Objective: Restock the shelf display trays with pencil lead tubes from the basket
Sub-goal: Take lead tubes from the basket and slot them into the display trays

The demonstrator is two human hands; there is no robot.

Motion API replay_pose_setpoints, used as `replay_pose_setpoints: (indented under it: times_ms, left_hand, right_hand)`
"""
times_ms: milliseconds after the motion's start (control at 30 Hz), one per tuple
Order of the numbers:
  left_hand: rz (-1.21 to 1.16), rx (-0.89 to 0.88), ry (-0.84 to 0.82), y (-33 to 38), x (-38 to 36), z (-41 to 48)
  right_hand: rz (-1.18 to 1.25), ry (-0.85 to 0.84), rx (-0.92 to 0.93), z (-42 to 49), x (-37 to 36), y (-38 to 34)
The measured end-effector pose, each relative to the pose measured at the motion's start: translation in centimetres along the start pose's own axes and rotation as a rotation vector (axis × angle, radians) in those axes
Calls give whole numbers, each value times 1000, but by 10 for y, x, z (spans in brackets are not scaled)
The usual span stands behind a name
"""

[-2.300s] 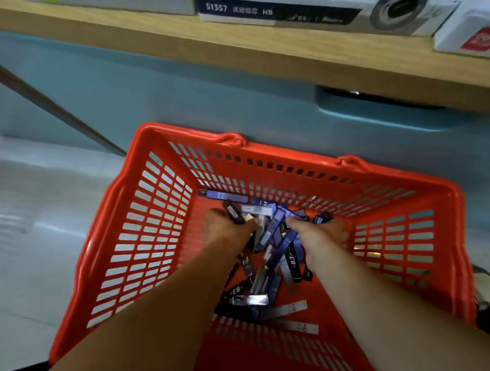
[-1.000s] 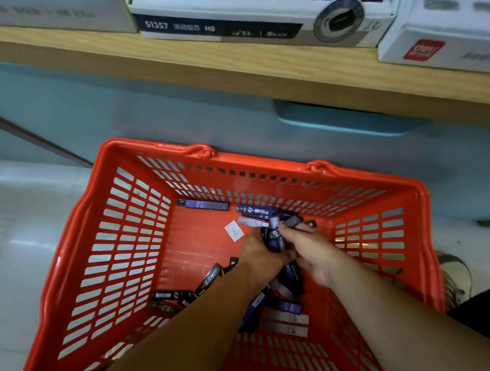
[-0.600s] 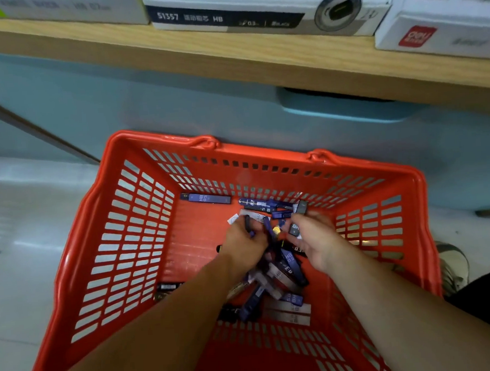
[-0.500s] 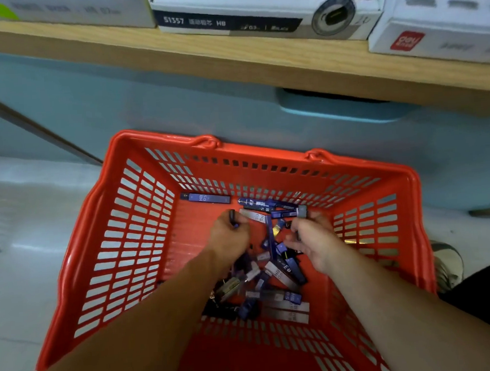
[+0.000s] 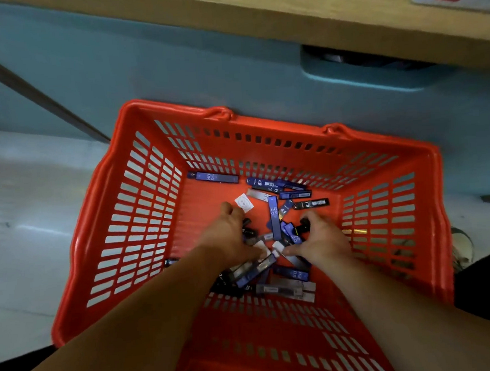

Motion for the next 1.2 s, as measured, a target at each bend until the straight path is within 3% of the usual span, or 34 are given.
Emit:
replay_pose_setpoints:
  times_ms: [100,233,400,567,733,967,1200]
  left_hand:
    - [15,-9,-4,10,-7,1]
    - [227,-28,-32,17,-25,-3]
    - [82,20,135,2,-13,1]
    - [-12,233,243,-25,-3,-7]
    - [-81,251,227,-12,-8,-8]
    - [-110,137,200,0,-20,-9]
    - [-148,143,205,-10,-10,-2]
  right_hand:
    - [-63,34,4,7,6,-4]
    - [244,37,-11,14,2,-1]
    - [357,38,129,14,-3,-3]
    - [527,84,-24,13,-7,3]
    - [362,109,-69,17,-12,-2]
    - [195,135,62,10,-22,-7]
    - [167,61,48,11,-26,-16]
Point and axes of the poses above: each hand's wrist, its own z-axis towards the middle knuckle, its own x-axis out of the back of the hand, y = z × x, the point moved 5 cm from there along z, towards the middle knuckle, and after that the axes turned 1 degree about z, right-handed, at the moved point
